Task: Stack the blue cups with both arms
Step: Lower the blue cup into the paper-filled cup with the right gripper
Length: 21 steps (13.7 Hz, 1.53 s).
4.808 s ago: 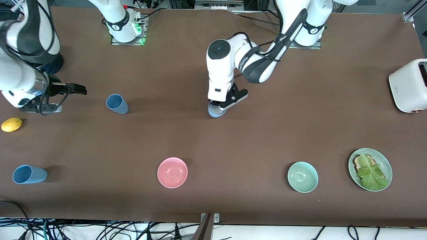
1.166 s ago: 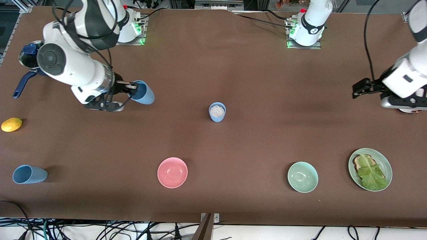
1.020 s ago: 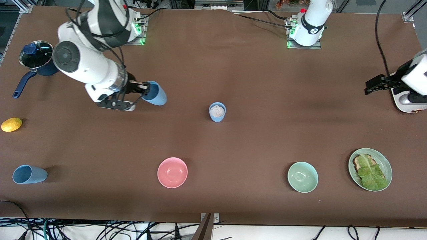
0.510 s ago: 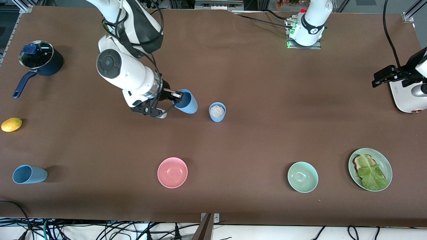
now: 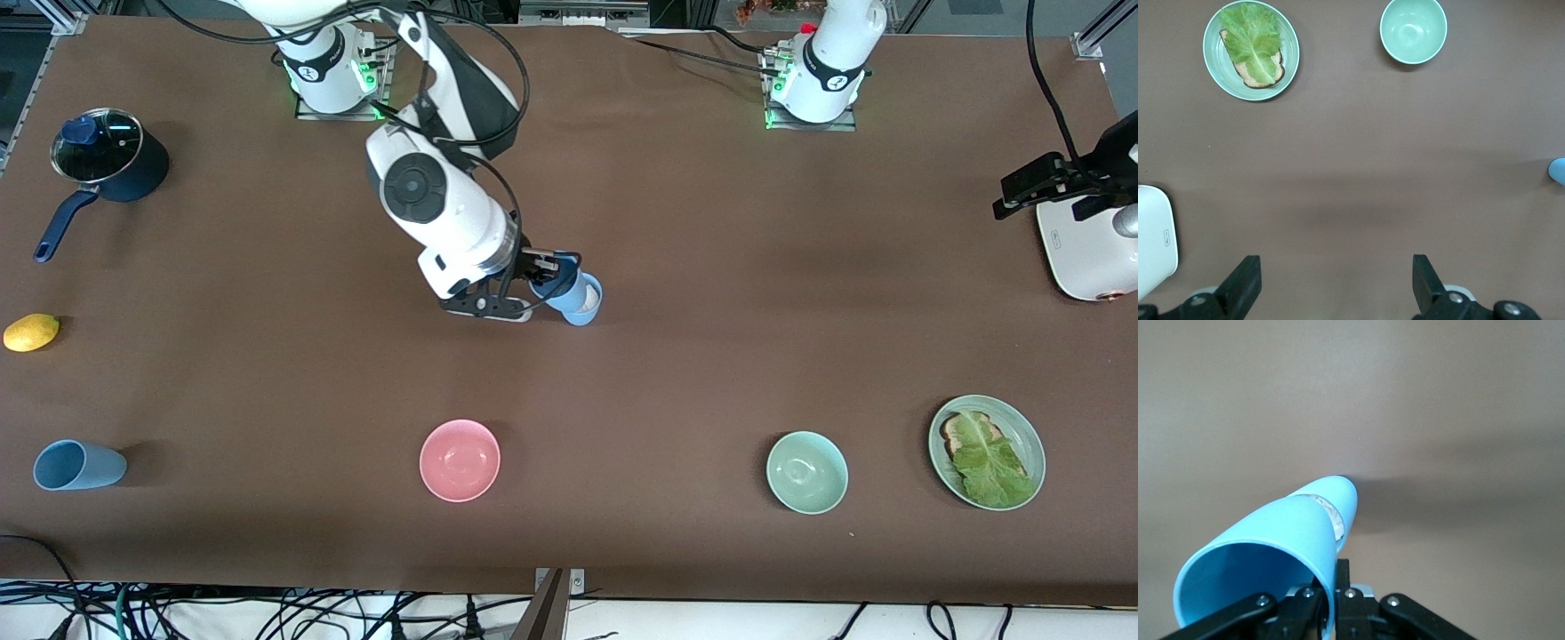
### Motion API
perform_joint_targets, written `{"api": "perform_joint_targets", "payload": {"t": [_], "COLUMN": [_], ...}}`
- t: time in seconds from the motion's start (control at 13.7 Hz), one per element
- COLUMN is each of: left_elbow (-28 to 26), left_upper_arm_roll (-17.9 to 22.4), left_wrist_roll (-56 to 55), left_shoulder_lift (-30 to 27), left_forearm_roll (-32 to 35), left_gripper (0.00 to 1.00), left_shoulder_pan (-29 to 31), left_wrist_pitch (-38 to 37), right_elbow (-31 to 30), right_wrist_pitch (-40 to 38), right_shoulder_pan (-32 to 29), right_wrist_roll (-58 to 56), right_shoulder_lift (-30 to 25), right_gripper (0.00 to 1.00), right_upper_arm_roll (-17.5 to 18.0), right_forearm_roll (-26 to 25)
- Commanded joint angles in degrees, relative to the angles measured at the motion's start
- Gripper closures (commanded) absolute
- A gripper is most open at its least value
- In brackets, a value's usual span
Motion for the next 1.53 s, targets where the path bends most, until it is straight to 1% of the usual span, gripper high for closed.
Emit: {"api": "perform_joint_targets", "payload": {"t": [0.0, 0.29, 0.8, 0.95, 1.17, 1.24, 1.31, 1.38, 1.46], "left_elbow": [1.0, 1.0, 1.0, 1.0, 1.0, 1.0, 1.0, 1.0, 1.0], "left_upper_arm_roll": [0.3, 0.2, 0.1, 0.1, 0.0, 0.0, 0.0, -0.1, -0.3], "left_wrist_roll": [0.6, -3.9, -3.7, -3.5, -3.4, -3.4, -3.4, -3.4, -3.4], "left_shoulder_lift": [0.2, 0.2, 0.6, 0.7, 1.5, 1.6, 1.6, 1.6, 1.6], "left_forearm_roll": [-1.9, -2.3, -2.2, -2.2, -2.2, -2.1, -2.1, -2.2, -2.2], "left_gripper": [0.00, 0.00, 0.00, 0.00, 0.00, 0.00, 0.00, 0.00, 0.00], "left_shoulder_pan": [-0.1, -1.4, -1.8, -1.8, -1.8, -1.8, -1.8, -1.8, -1.8], "left_wrist_pitch": [-1.0, -1.0, -1.0, -1.0, -1.0, -1.0, -1.0, -1.0, -1.0], "right_elbow": [2.1, 2.1, 2.1, 2.1, 2.2, 2.2, 2.2, 2.2, 2.3], "right_wrist_pitch": [-0.5, -0.5, -0.5, -0.5, 2.5, 2.7, 2.8, 3.2, 3.3], "right_shoulder_pan": [1.8, 2.5, 3.4, 3.6, 3.6, 3.6, 3.6, 3.6, 3.6], "right_wrist_roll": [0.9, 0.9, 0.8, 0.8, 0.8, 0.8, 0.9, 0.8, 0.8], "right_shoulder_lift": [1.0, 2.3, 3.8, 4.5, 5.3, 5.4, 5.4, 5.3, 5.2], "right_gripper": [1.00, 1.00, 1.00, 1.00, 1.00, 0.85, 0.10, 0.00, 0.00], "right_upper_arm_roll": [-0.4, -0.4, -0.4, -0.4, -0.4, -0.4, -0.4, -0.4, -0.4], "right_forearm_roll": [-1.9, -5.1, -6.0, -7.1, -7.2, -7.2, -7.1, -7.2, -7.3]}}
